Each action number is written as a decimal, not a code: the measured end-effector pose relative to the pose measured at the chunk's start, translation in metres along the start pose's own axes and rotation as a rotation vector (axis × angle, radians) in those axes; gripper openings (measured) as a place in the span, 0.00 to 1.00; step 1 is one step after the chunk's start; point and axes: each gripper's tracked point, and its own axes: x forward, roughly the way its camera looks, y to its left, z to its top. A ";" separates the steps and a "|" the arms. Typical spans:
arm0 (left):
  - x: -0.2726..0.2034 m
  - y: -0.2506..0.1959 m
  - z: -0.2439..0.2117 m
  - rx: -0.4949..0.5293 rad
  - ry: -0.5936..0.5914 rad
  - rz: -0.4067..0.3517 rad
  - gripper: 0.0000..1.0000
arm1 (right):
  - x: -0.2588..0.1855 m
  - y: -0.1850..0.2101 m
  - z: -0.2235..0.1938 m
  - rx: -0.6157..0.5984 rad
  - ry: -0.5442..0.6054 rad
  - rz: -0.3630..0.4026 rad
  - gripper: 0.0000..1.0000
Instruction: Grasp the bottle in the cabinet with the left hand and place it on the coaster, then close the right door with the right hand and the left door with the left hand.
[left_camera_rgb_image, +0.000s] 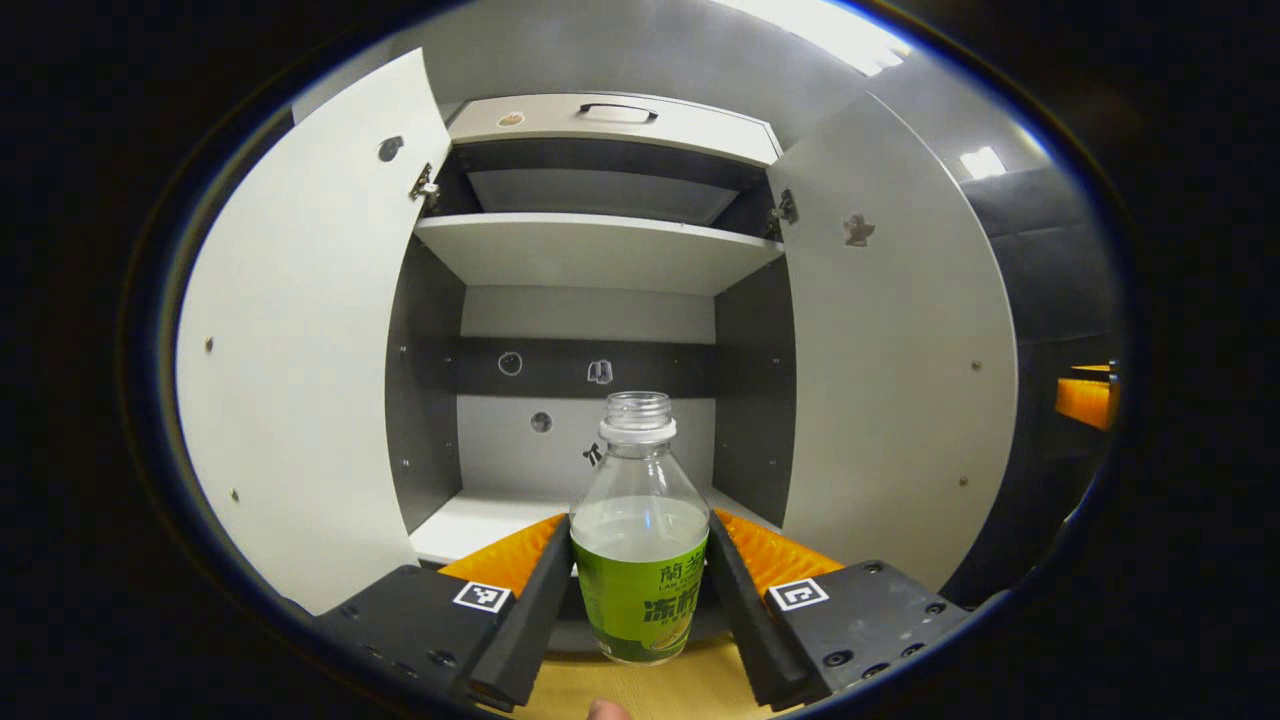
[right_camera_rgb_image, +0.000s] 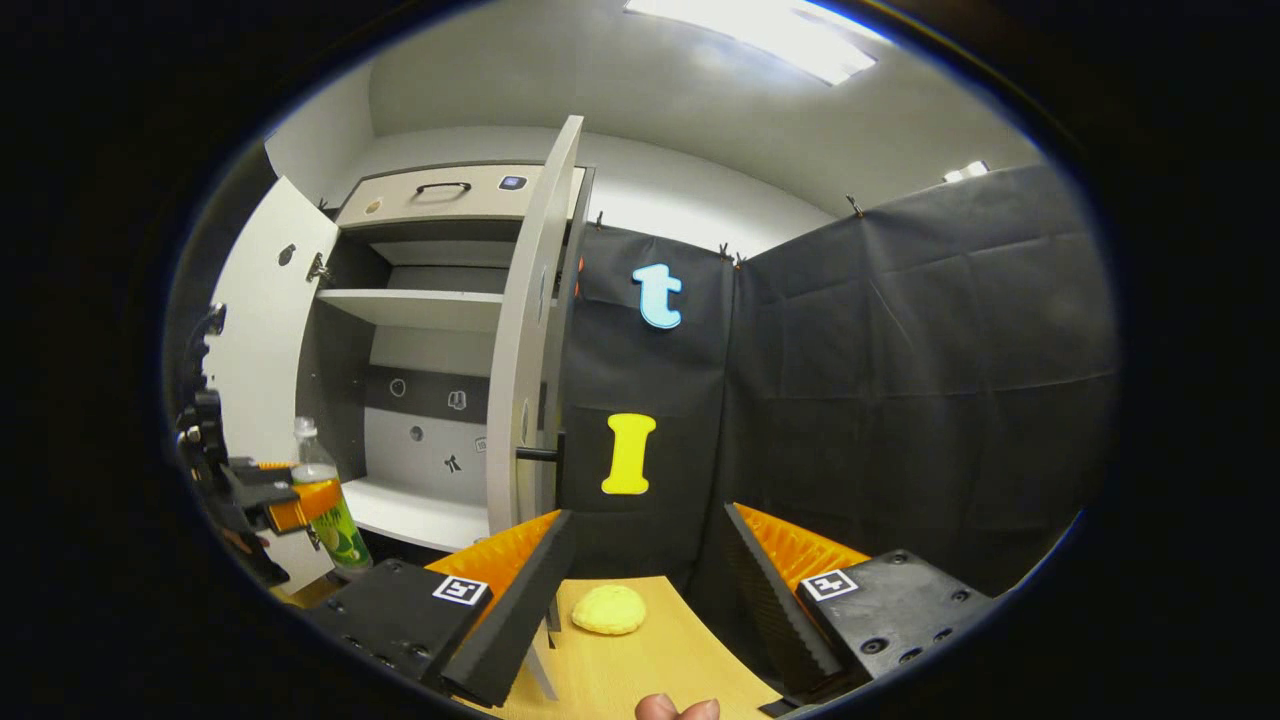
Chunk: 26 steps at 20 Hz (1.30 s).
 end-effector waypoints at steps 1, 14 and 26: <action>-0.011 0.001 -0.015 -0.013 0.011 0.007 0.79 | -0.001 0.002 0.003 -0.003 -0.015 0.006 0.98; -0.095 -0.044 -0.185 -0.025 0.087 -0.081 0.80 | 0.002 -0.009 0.003 -0.010 -0.060 0.018 0.97; -0.107 -0.046 -0.286 0.005 0.160 -0.102 0.81 | 0.015 -0.029 -0.007 -0.034 -0.024 -0.006 0.97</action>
